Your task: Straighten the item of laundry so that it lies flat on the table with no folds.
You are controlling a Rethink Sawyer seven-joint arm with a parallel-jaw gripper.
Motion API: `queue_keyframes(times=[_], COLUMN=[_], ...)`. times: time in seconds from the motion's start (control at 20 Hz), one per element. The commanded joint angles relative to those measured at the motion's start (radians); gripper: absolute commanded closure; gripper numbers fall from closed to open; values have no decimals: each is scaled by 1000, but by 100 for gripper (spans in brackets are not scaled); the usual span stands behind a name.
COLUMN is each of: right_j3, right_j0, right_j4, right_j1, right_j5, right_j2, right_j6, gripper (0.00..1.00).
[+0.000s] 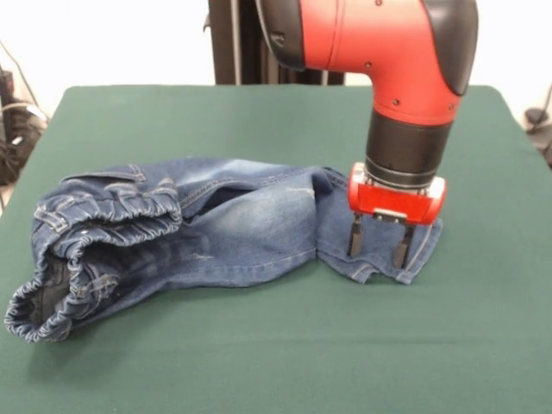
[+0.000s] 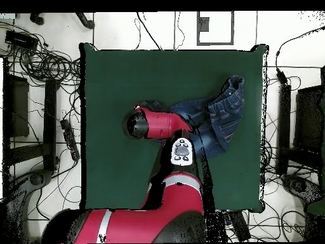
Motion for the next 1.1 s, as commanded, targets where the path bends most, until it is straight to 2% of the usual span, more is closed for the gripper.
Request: queue_keyframes(times=[0.05,0.1,0.55,0.75,0.95,1.1], right_j3=[-136,-138,-147,-117,-57,20], right_j0=[48,54,67,63,67,68], right_j4=[80,87,89,102,107,104], right_j1=[197,198,204,182,109,3], right_j5=[-106,-101,-110,-115,-93,-63], right_j2=[-8,-18,-39,-26,-13,9], right_j6=[208,202,207,222,216,205], gripper=[0,100,100,100,100,100])
